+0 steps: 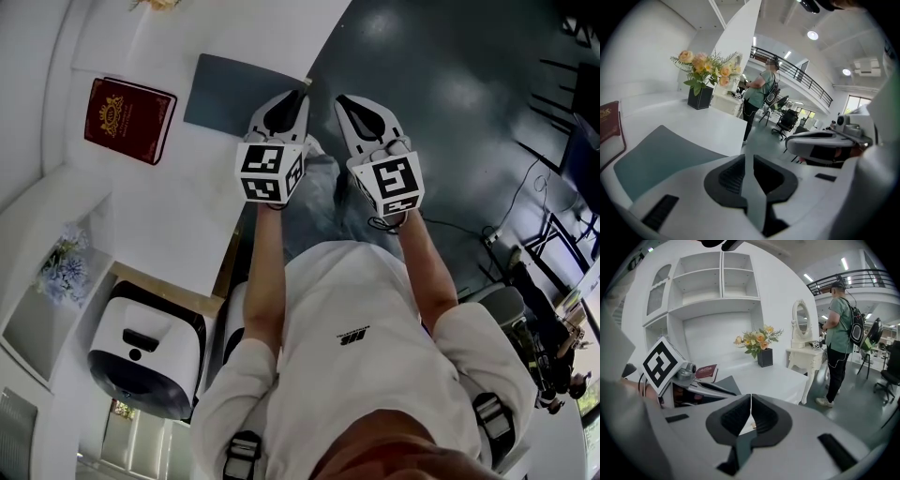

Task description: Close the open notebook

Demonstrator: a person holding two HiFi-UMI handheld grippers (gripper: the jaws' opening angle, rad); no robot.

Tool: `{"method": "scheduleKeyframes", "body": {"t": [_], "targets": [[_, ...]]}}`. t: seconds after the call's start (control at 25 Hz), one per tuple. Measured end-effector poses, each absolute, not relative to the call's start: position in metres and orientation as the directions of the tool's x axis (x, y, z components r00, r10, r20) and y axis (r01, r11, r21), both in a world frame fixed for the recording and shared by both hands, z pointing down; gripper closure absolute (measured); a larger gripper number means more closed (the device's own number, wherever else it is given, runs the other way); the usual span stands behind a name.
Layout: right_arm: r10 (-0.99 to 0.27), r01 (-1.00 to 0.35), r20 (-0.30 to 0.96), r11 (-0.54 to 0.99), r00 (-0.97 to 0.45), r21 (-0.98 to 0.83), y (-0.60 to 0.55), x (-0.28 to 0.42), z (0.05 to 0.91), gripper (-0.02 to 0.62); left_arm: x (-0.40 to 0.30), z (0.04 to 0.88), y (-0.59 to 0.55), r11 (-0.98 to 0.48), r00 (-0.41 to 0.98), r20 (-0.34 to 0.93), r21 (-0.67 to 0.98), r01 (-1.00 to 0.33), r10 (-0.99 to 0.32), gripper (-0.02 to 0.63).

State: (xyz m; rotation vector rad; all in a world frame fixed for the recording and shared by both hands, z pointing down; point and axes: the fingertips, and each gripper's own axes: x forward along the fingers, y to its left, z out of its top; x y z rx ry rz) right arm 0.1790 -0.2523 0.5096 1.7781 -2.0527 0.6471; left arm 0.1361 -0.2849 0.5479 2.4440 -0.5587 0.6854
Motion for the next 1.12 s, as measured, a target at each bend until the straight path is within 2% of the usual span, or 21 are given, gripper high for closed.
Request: {"method": "scheduleKeyframes", "body": {"t": [0.44, 1.12], "targets": [[-0.840, -0.992, 0.529, 0.085, -0.119, -0.089, -0.229, 0.196, 0.487, 0.600, 0.138, 0.509, -0.264, -0.785, 0.798, 0.536, 0.352, -0.509, -0.277, 0.606], [-0.851, -0.987, 0.499, 0.136, -0.160, -0.084, -0.216, 0.185, 0.460, 0.600, 0.123, 0.475, -0.249, -0.766, 0.783, 0.513, 0.324, -0.555, -0.350, 0.606]]}}
